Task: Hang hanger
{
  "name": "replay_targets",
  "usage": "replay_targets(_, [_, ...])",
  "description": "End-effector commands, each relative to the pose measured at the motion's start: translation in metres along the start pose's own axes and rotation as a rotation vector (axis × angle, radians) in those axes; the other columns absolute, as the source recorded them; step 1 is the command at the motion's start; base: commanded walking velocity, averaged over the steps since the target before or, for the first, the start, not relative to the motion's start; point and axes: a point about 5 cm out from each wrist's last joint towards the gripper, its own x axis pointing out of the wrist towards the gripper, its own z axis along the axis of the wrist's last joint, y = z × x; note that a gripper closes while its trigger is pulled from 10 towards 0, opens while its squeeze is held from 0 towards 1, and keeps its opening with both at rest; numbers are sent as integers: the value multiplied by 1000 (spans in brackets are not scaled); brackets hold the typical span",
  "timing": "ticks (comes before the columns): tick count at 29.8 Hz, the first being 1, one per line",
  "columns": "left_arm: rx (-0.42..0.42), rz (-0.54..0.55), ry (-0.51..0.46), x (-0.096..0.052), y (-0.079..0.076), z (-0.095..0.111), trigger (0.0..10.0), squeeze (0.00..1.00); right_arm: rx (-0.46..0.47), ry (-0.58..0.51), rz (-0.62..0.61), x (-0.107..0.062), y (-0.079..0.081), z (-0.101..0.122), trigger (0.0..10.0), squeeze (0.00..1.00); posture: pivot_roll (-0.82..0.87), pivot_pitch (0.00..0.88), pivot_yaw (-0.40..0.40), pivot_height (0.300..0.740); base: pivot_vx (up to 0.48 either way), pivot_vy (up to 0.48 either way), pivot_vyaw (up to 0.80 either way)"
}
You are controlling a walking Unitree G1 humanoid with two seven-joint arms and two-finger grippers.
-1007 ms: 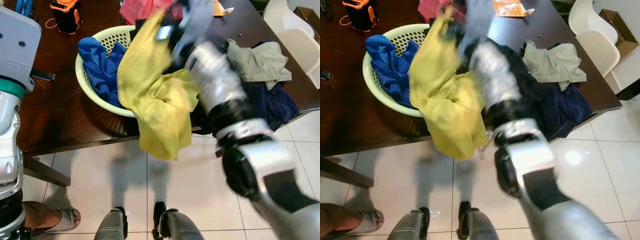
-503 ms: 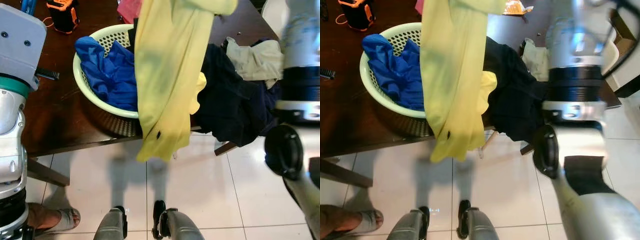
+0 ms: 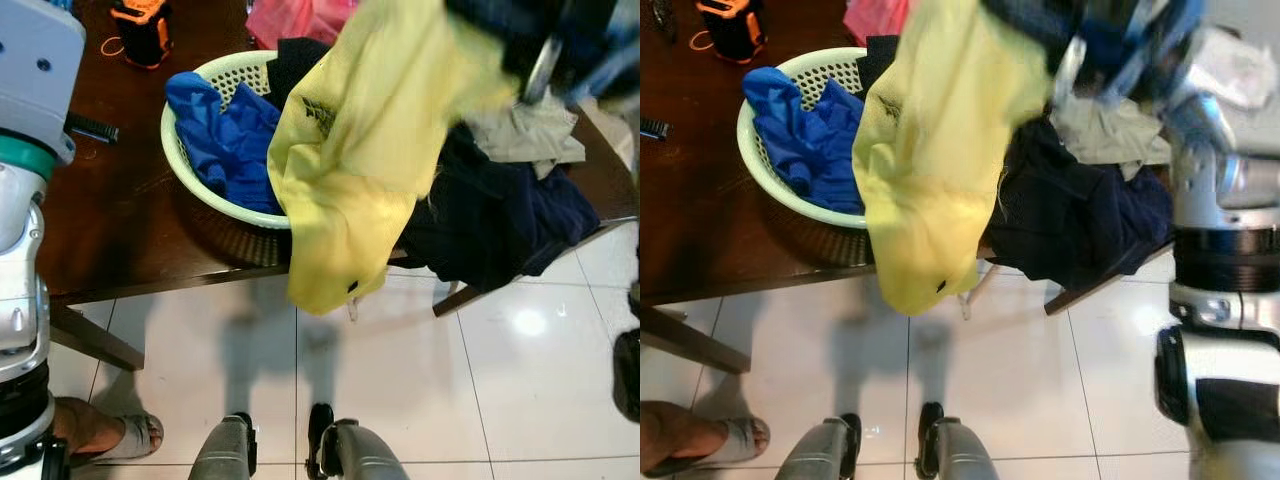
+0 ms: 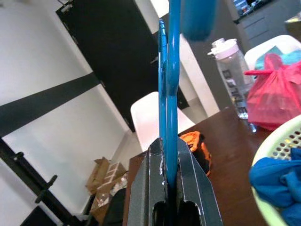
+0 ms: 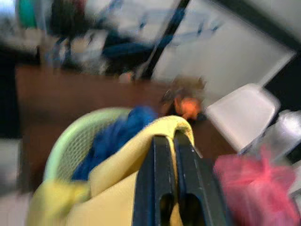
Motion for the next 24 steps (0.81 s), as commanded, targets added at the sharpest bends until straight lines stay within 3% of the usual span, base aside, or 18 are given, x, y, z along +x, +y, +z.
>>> replay_targets(1, [3, -10, -13, 0, -1, 1, 10000, 0, -30, 62, 72, 5, 11, -9, 10000, 0, 109, 175, -67, 740, 0, 0, 0])
replay_targets(5, [3, -12, -15, 0, -3, 2, 10000, 0, -43, 153, 172, 13, 28, -25, 10000, 0, 119, 176, -74, 740, 0, 0, 0])
replay_targets(6, [5, -10, -16, -1, -3, 2, 10000, 0, -38, 205, 242, 14, 39, -34, 10000, 0, 120, 176, -79, 740, 0, 0, 0])
replay_targets(7, [8, -7, -13, -2, -3, 2, 10000, 0, -43, 275, 318, 12, 50, -46, 10000, 259, 117, 177, -82, 740, 0, 0, 0])
replay_targets(9, [8, -7, -13, -2, -3, 2, 10000, 0, -43, 275, 318, 12, 50, -46, 10000, 259, 117, 177, -82, 740, 0, 0, 0])
replay_targets(10, [10, -4, -11, -3, -3, 1, 10000, 0, -52, 336, 366, 10, 56, -55, 10000, 1000, 113, 177, -85, 740, 0, 0, 0])
replay_targets(11, [10, -3, -9, -3, -3, 1, 10000, 0, -72, 422, 402, 4, 61, -67, 10000, 1000, 111, 178, -88, 740, 0, 0, 0])
replay_targets(13, [7, -3, -7, -4, -4, 0, 10000, 0, -68, 482, 420, -1, 63, -75, 10000, 1000, 111, 178, -88, 740, 0, 0, 0])
replay_targets(16, [3, -5, -6, -5, -5, 0, 10000, 0, -74, 533, 414, -8, 63, -82, 10000, 1000, 110, 179, -87, 740, 0, 0, 0])
replay_targets(17, [2, -6, -5, -5, -5, -1, 10000, 0, -34, 496, 338, -8, 55, -79, 10000, 961, 107, 178, -88, 740, 0, 0, 0])
replay_targets(18, [2, -6, -5, -5, -5, -1, 10000, 0, -34, 496, 338, -8, 55, -79, 10000, 961, 107, 178, -88, 740, 0, 0, 0])
replay_targets(19, [2, -7, -4, -6, -5, -1, 10000, 0, -6, 454, 268, -7, 47, -75, 10000, 0, 107, 178, -89, 740, 0, 0, 0])
replay_targets(21, [1, -8, -2, -6, -5, -2, 10000, 0, 127, 309, 15, -8, 20, -61, 10000, 0, 107, 178, -99, 740, 0, 0, 0])
replay_targets(22, [1, -8, -2, -6, -5, -2, 10000, 0, 127, 309, 15, -8, 20, -61, 10000, 0, 107, 178, -99, 740, 0, 0, 0])
replay_targets(24, [0, -10, -1, -7, -6, -3, 10000, 0, 259, 211, -180, -13, 3, -56, 10000, 0, 106, 179, -103, 740, 0, 0, 0])
